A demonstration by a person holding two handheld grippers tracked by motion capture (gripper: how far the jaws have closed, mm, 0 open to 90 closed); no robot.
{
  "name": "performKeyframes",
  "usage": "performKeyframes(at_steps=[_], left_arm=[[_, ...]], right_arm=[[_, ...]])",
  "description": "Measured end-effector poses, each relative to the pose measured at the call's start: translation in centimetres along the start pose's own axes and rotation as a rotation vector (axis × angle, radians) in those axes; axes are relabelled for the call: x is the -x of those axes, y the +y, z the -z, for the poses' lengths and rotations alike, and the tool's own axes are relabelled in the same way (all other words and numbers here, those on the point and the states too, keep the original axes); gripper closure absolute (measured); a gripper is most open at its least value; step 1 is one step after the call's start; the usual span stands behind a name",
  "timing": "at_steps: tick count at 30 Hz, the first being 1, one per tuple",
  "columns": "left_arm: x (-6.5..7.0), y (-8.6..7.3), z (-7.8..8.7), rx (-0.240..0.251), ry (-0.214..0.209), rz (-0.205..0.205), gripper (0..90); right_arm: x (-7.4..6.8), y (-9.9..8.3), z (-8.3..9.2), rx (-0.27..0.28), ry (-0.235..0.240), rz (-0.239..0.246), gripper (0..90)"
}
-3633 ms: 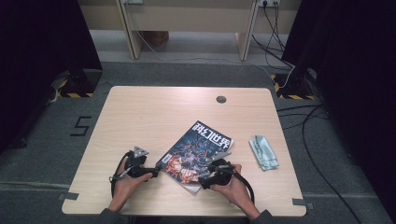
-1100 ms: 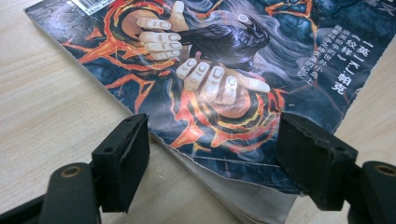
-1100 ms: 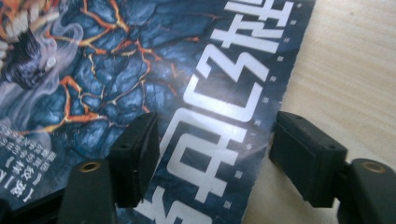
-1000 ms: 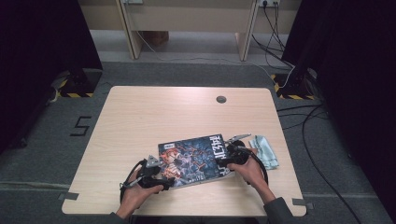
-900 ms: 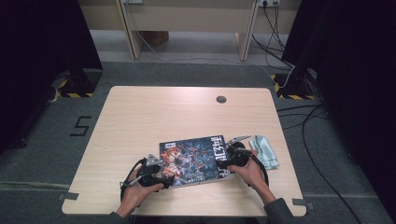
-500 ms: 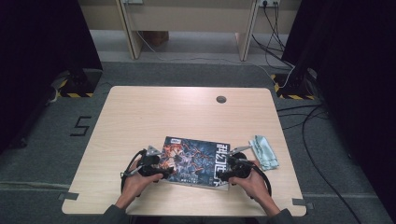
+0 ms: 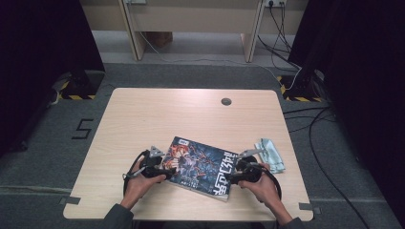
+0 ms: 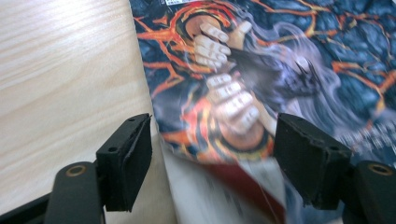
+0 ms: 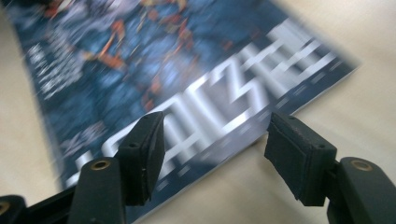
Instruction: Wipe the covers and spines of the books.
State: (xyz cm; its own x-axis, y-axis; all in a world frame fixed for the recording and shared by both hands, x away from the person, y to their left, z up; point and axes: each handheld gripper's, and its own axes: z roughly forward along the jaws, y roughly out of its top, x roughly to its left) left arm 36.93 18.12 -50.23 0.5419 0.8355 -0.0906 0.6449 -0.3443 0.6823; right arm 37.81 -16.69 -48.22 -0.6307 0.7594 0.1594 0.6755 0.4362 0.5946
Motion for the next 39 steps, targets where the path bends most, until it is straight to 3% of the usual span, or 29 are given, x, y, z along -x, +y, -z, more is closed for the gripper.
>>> performKeyframes(at_steps=[8, 11, 14, 16, 22, 25, 32, 39], left_arm=[[2.1, -2.3, 3.0, 0.033, -0.009, 0.001, 26.7], [2.8, -3.0, 3.3, 0.028, -0.033, 0.013, 26.6], [3.6, -3.6, 3.1, -0.002, -0.099, 0.038, 27.9], [3.9, -3.7, 2.8, -0.011, -0.114, 0.039, 27.6], [3.9, -3.1, 2.0, -0.017, -0.102, 0.048, 23.9], [3.4, -2.9, 1.8, -0.006, -0.099, 0.084, 23.1], [2.4, -1.4, 0.4, 0.007, -0.079, 0.104, 19.8], [1.9, 0.6, -1.5, 0.022, -0.063, 0.112, 20.9]], right_arm=[[2.6, 3.7, -1.4, 0.038, -0.025, -0.003, 37.0], [3.1, 4.8, -2.4, 0.024, -0.018, -0.005, 36.8], [3.5, 5.7, -3.6, -0.019, 0.004, -0.013, 36.6], [3.9, 5.9, -4.4, -0.057, 0.011, -0.02, 36.3], [4.0, 5.6, -4.5, -0.074, 0.027, -0.013, 37.6], [3.8, 4.8, -3.9, -0.077, 0.039, -0.012, 37.8], [2.9, 1.9, -1.8, -0.082, 0.106, -0.021, 38.3], [1.6, 0.8, -1.5, -0.084, 0.173, -0.027, 39.8]])
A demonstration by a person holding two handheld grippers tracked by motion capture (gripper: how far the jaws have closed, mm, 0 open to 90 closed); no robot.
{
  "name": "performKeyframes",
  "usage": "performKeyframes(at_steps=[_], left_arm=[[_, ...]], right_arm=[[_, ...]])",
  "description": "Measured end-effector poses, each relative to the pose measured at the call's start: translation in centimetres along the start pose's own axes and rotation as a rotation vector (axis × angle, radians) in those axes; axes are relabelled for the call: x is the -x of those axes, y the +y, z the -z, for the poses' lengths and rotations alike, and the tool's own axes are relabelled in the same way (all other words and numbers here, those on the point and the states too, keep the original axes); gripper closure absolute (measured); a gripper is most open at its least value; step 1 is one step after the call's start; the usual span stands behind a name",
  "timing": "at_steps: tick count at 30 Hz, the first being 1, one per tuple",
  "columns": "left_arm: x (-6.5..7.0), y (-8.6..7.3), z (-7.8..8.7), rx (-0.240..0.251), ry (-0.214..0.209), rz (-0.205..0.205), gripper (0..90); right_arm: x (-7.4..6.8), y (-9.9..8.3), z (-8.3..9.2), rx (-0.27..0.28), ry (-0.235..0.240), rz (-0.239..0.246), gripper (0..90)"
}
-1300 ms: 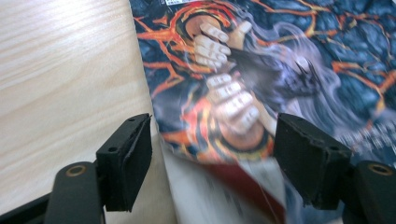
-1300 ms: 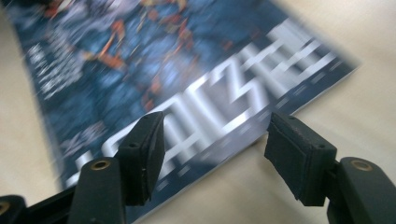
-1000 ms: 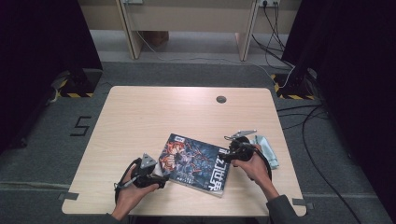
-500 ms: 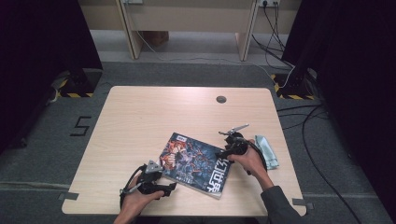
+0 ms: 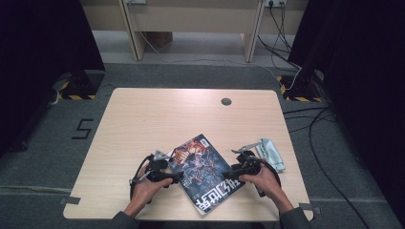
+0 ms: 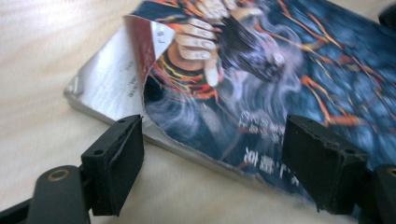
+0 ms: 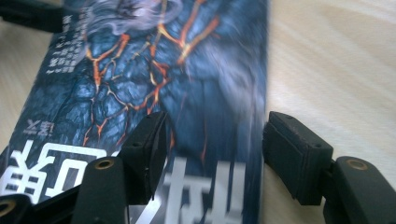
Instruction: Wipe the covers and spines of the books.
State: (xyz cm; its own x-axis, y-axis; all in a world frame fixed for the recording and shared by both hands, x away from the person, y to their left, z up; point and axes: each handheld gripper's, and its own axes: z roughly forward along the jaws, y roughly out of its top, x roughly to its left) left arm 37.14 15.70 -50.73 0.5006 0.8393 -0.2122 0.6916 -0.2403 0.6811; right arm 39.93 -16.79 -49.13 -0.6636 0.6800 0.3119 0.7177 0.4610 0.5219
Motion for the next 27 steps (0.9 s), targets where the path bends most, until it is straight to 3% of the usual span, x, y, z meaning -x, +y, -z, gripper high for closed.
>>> performKeyframes(at_steps=[3, 7, 13, 20, 24, 27], left_arm=[[0.1, 0.9, -1.0, 0.004, 0.005, -0.014, 20.7], [0.0, 1.4, -1.3, 0.013, -0.008, 0.003, 21.9], [1.1, -0.3, 0.1, -0.027, -0.053, -0.014, 26.0], [2.9, -1.2, 0.5, -0.044, -0.086, -0.054, 28.0], [3.2, -1.2, 0.4, -0.042, -0.072, -0.057, 26.5], [3.2, -1.3, 0.4, -0.031, -0.07, -0.057, 28.0]], right_arm=[[-0.3, 0.2, -0.3, 0.007, -0.002, -0.015, 40.1], [-0.3, 0.6, -0.6, 0.022, -0.022, -0.032, 41.4], [-0.1, 1.0, -1.1, 0.063, -0.042, -0.048, 41.6], [-0.3, 1.8, -2.1, 0.112, -0.065, -0.073, 34.1], [-0.5, 2.0, -2.2, 0.111, -0.052, -0.098, 29.6], [-0.1, 2.0, -2.1, 0.115, -0.046, -0.119, 35.6]])
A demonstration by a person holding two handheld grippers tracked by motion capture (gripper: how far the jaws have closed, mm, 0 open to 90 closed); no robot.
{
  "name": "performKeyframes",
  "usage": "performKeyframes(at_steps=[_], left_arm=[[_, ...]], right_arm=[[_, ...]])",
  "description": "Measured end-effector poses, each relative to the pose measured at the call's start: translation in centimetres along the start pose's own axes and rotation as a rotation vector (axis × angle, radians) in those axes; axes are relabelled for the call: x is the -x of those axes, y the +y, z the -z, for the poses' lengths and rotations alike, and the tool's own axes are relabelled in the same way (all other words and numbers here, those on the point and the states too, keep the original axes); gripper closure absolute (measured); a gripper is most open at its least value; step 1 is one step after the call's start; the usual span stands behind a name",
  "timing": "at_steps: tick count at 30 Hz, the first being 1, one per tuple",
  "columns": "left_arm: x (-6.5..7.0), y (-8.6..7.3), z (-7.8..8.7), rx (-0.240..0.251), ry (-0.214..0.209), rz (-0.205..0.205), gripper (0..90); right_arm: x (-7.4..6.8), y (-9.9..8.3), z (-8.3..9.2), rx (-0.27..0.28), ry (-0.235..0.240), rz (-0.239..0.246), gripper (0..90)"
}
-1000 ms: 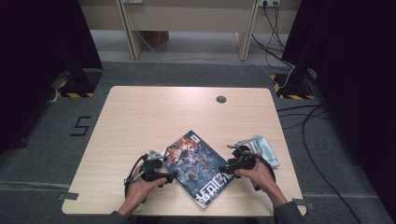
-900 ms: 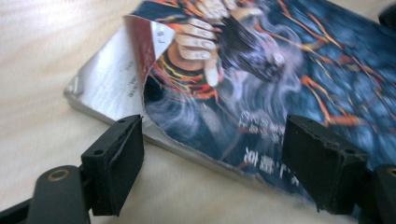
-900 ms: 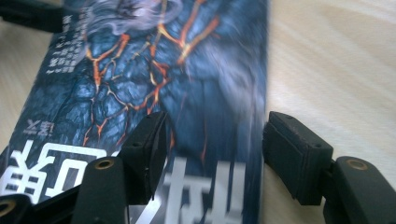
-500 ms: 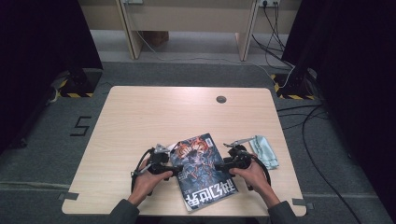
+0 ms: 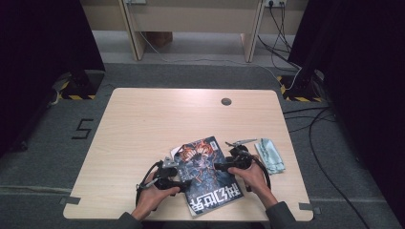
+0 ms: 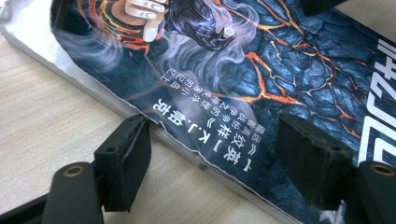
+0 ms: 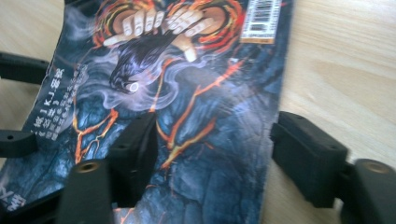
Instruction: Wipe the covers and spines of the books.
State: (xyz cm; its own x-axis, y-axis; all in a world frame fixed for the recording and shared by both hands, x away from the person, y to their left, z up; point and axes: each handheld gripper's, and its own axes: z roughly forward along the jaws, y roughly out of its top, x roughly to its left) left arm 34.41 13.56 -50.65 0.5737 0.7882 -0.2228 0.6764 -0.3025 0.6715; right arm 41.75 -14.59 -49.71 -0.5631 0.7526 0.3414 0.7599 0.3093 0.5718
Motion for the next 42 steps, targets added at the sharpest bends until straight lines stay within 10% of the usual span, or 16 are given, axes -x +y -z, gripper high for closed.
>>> performKeyframes(at_steps=[17, 24, 29, 30, 35, 42], left_arm=[[-0.4, -0.1, 0.0, 0.02, -0.012, -0.028, 36.8], [-0.4, -0.1, 0.0, 0.023, -0.012, -0.033, 37.0], [-0.4, -0.1, -0.2, 0.035, -0.033, -0.023, 38.9], [-0.2, -0.1, -0.3, 0.034, -0.035, -0.022, 40.3], [0.0, -0.2, -0.2, 0.027, -0.007, -0.046, 40.3], [0.1, -0.2, -0.2, 0.025, -0.003, -0.051, 40.5]], right_arm=[[2.3, -0.2, 0.2, 0.07, 0.123, -0.182, 43.7], [2.3, -0.2, 0.6, 0.08, 0.136, -0.185, 44.5], [2.0, 0.1, 1.0, 0.11, 0.232, -0.217, 58.5], [1.5, 0.3, 1.0, 0.099, 0.268, -0.204, 58.8], [-0.2, 1.5, 1.9, 0.035, 0.161, -0.022, 66.3], [0.1, 1.7, 2.3, -0.006, 0.127, 0.033, 76.0]])
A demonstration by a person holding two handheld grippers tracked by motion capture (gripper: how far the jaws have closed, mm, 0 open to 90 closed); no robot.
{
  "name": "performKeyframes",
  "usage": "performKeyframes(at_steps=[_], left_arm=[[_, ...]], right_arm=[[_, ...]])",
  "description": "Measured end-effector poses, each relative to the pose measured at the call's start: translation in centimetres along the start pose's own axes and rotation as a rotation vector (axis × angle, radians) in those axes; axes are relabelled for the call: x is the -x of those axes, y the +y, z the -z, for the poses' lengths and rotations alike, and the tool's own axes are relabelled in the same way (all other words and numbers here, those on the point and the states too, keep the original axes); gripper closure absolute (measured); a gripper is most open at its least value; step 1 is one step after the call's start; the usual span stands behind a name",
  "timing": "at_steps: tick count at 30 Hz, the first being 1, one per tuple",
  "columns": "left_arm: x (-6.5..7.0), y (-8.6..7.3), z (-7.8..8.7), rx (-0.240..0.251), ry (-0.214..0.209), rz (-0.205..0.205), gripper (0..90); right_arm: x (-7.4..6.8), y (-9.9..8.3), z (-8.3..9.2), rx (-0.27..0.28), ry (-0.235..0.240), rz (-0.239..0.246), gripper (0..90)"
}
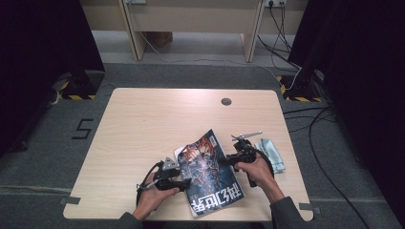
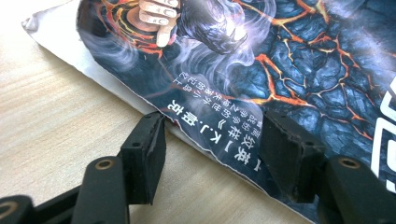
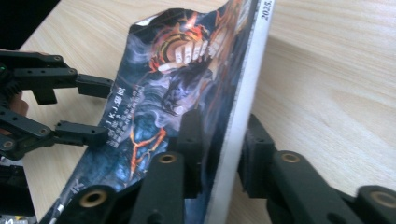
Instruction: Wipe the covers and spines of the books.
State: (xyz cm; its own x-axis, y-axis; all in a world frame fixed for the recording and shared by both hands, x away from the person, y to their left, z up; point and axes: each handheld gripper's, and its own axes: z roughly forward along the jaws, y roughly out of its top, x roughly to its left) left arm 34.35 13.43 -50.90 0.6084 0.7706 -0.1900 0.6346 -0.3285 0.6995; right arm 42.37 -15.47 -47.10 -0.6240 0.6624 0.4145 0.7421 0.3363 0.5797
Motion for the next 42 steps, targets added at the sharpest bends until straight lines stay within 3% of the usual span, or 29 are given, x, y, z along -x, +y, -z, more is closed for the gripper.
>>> performKeyframes(at_steps=[7, 13, 20, 28, 42], left_arm=[[0.0, 0.0, 0.0, 0.001, 0.001, -0.002, 40.4], [0.0, 0.0, 0.0, 0.003, 0.0, -0.002, 40.4], [-0.2, -0.1, 0.1, 0.008, -0.014, 0.006, 39.4], [-1.0, -0.1, 0.9, 0.035, 0.004, 0.016, 36.2], [-2.6, -1.0, 1.7, 0.001, 0.039, 0.02, 34.0]], right_arm=[[0.1, 0.2, -0.3, -0.034, -0.022, -0.005, 76.7], [-0.2, 0.8, -0.3, -0.076, -0.037, 0.022, 76.9], [-0.3, 1.4, -0.4, -0.066, -0.033, 0.037, 79.7], [-0.9, 2.9, -0.3, -0.092, -0.059, 0.071, 81.8], [-1.5, 4.3, 0.5, -0.105, -0.088, 0.117, 82.7]])
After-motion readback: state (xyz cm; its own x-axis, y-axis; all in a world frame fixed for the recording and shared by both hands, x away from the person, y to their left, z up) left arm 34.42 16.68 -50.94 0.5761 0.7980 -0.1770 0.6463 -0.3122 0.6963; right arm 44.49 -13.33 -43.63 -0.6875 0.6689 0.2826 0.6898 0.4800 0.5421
